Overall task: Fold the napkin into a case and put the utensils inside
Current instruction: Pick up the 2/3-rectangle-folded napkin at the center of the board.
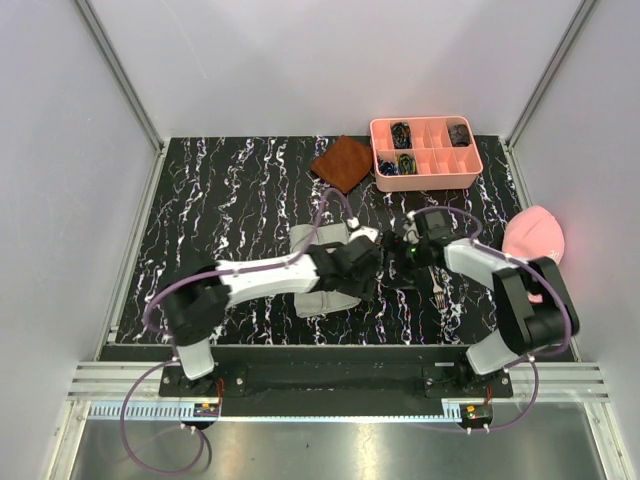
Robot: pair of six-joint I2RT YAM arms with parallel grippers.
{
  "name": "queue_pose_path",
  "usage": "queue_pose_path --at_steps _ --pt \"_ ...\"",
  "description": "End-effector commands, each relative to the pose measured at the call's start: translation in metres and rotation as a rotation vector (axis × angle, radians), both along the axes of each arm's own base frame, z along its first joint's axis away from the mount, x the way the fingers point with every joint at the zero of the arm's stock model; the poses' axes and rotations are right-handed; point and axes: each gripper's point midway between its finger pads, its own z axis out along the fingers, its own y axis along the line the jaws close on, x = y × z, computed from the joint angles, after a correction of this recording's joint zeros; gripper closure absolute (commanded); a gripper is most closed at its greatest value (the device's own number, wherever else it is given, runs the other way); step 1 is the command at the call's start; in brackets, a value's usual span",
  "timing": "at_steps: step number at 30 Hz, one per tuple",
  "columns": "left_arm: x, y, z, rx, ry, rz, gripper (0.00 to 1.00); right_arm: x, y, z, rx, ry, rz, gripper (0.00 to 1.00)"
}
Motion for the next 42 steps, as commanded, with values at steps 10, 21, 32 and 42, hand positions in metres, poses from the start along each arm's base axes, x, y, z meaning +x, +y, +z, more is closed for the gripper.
queue_pose_path --at_steps 10,21,32,42 --pt "0.000 -0.014 -0.053 0.199 0.019 0.097 0.48 0.012 -0.035 0.013 -0.044 -0.110 -0.091 0.06" --pt "0.005 0.019 -0.027 0.156 0.003 0.148 0.98 0.043 -0.006 0.018 0.092 -0.128 -0.028 0.08" --pt "-0.012 0.031 0.006 -0.051 0.066 0.108 0.99 0.089 0.060 0.018 0.229 -0.139 0.028 0.05" --pt "-0.015 0.034 0.012 -0.092 0.079 0.111 0.99 0.122 0.072 0.010 0.239 -0.173 0.016 0.24"
